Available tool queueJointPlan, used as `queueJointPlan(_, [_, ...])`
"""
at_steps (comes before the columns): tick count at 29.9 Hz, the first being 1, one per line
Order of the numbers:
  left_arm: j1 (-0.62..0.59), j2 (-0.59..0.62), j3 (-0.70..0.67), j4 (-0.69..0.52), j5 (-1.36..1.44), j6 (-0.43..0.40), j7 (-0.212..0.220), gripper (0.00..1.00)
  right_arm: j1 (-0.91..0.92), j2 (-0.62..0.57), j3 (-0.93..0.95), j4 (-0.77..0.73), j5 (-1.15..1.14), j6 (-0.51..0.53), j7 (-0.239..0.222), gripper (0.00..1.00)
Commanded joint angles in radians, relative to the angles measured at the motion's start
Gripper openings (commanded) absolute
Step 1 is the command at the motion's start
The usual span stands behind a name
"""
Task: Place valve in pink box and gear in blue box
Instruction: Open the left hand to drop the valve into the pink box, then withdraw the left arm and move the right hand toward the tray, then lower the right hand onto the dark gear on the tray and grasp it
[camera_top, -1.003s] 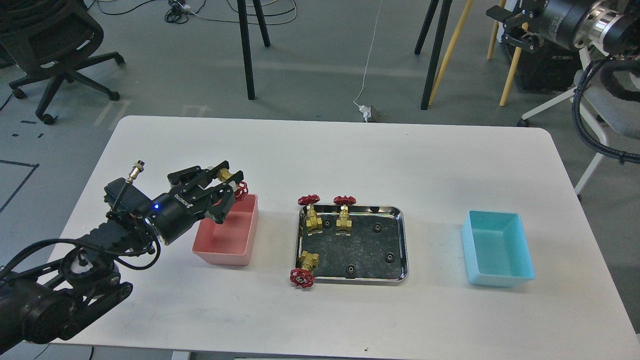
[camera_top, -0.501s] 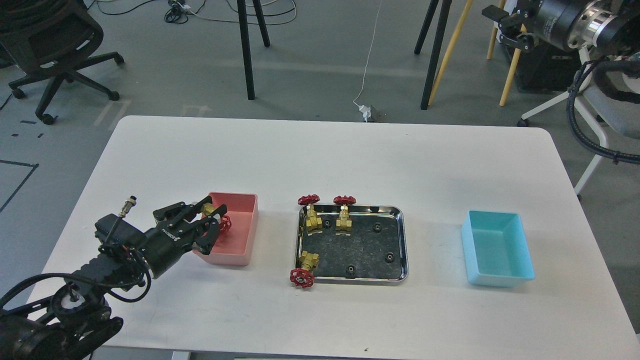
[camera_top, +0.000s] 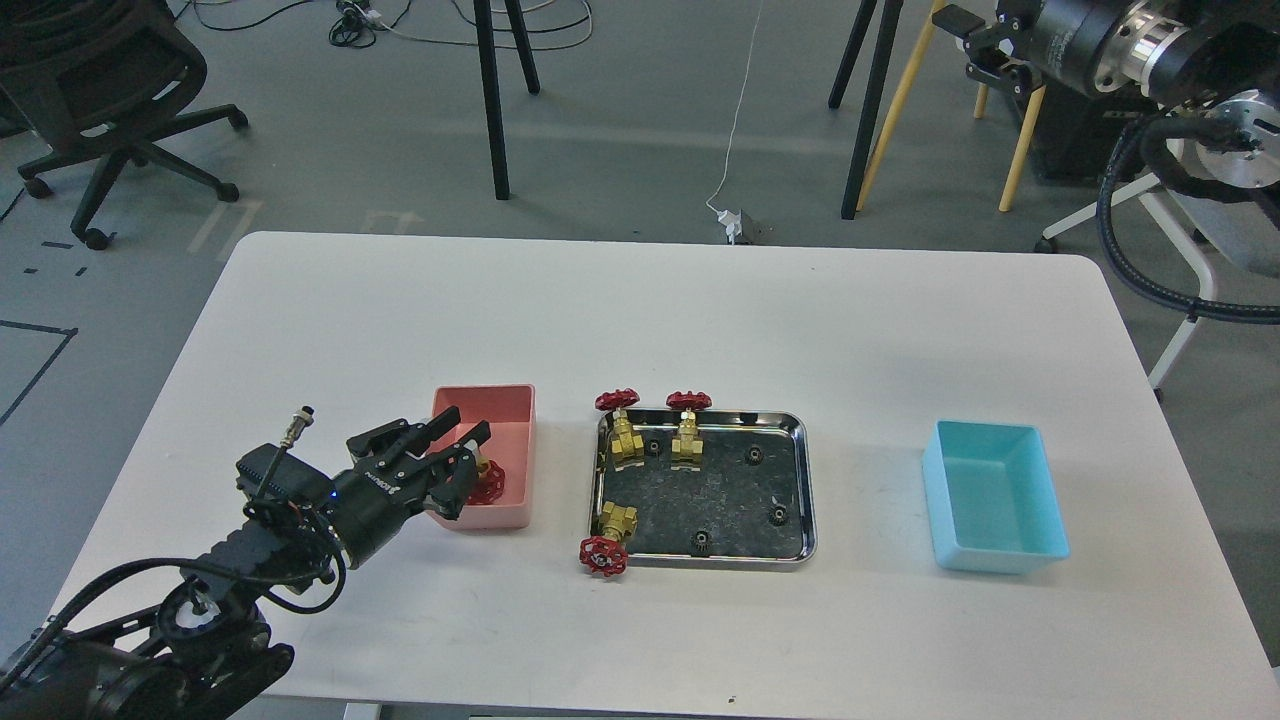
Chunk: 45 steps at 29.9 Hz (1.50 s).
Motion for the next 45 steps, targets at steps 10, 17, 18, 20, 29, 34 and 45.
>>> queueJointPlan(10, [-0.253, 0.11, -0.13, -0.1, -0.565, -0.032, -0.037, 1.0, -0.017, -0.033, -0.091, 0.145, -0.2, 0.159, 0.006, 0.99])
queueJointPlan(17, [-0.539, 0.214, -0.263, -0.09, -1.205, -0.326, -0.022, 1.0, -0.001, -0.04, -0.306, 0.325, -0.627, 0.159, 0.063, 0.99])
queueJointPlan(18, [-0.572, 0.227, -0.289, -0.081, -1.297, -0.374, -0.014, 1.0, 0.018, -0.034, -0.369, 0.345, -0.676, 0.159, 0.089, 0.98])
queueJointPlan(20, [-0.649, 0.248, -0.313, -0.045, -1.423, -0.429, 0.015, 1.0, 0.062, -0.028, -0.496, 0.369, -0.791, 0.159, 0.142, 0.97])
queueJointPlan(29, [-0.864, 0.259, -0.304, 0.095, -1.456, -0.439, 0.037, 1.0, 0.153, 0.191, -0.863, 0.368, -1.031, 0.159, 0.23, 0.96])
queueJointPlan(34, [-0.872, 0.257, -0.304, 0.127, -1.454, -0.442, 0.035, 1.0, 0.168, 0.332, -0.987, 0.261, -1.039, 0.164, 0.23, 0.96])
queueJointPlan(45, [-0.903, 0.257, -0.305, 0.178, -1.458, -0.442, 0.034, 1.0, 0.177, 0.541, -1.133, 0.104, -1.051, 0.162, 0.25, 0.95])
